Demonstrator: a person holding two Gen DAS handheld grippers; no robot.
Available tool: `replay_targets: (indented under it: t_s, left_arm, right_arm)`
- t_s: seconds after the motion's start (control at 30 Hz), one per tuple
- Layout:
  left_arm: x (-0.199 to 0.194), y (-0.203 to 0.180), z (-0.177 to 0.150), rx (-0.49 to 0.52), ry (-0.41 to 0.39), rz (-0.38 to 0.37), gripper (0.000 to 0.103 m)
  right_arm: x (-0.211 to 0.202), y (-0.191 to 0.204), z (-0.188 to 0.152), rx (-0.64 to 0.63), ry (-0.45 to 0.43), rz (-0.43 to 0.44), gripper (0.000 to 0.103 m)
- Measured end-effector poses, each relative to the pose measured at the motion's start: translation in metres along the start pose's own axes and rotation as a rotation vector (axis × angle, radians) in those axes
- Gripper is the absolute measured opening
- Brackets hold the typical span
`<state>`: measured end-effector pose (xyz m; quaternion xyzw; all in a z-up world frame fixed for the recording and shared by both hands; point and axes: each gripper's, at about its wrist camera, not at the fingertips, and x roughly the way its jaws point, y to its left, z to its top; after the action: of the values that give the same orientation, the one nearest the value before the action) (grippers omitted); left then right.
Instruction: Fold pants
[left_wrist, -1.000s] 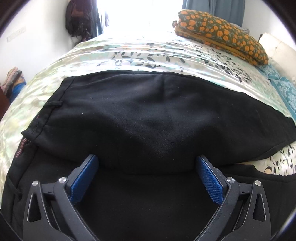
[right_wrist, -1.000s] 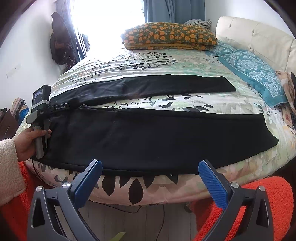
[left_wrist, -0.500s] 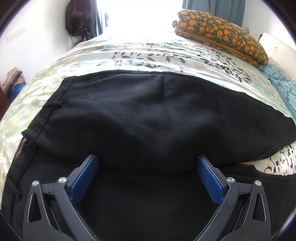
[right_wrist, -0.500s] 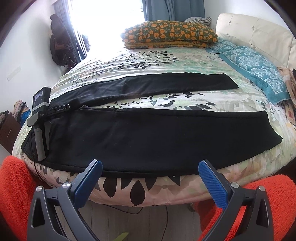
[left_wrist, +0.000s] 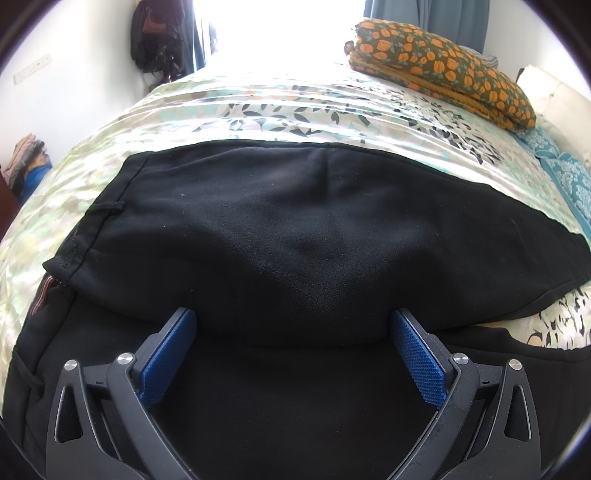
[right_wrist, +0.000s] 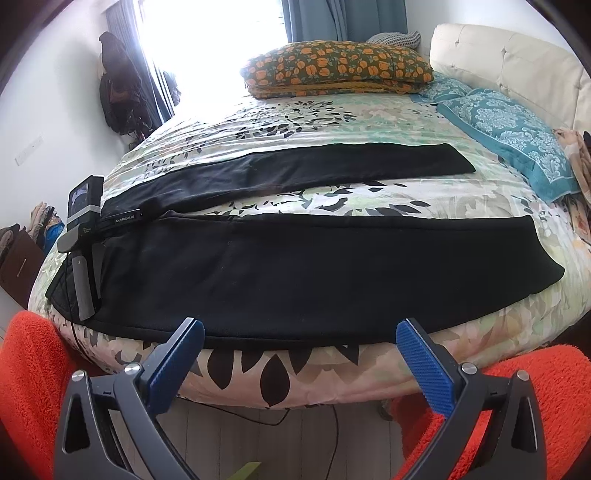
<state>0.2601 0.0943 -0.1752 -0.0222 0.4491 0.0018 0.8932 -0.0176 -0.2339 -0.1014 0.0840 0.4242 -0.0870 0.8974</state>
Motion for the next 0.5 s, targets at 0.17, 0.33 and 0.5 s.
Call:
replay_targets:
  t_s: [0.17,0.33,0.5]
  left_arm:
    - [0.000,0.000,0.000,0.000,0.000,0.000,0.103]
    - [0.000,0.001,0.000,0.000,0.000,0.000,0.103]
    - [0.000,0.001,0.000,-0.001,0.000,0.001,0.103]
  right_arm:
    - [0.005,0.000,-0.001,0.006,0.016,0.006,0.103]
    - [0.008,0.009,-0.001,-0.028,0.023,0.015,0.103]
    - [0.006,0.010,-0.001,-0.039,0.018,0.018,0.103]
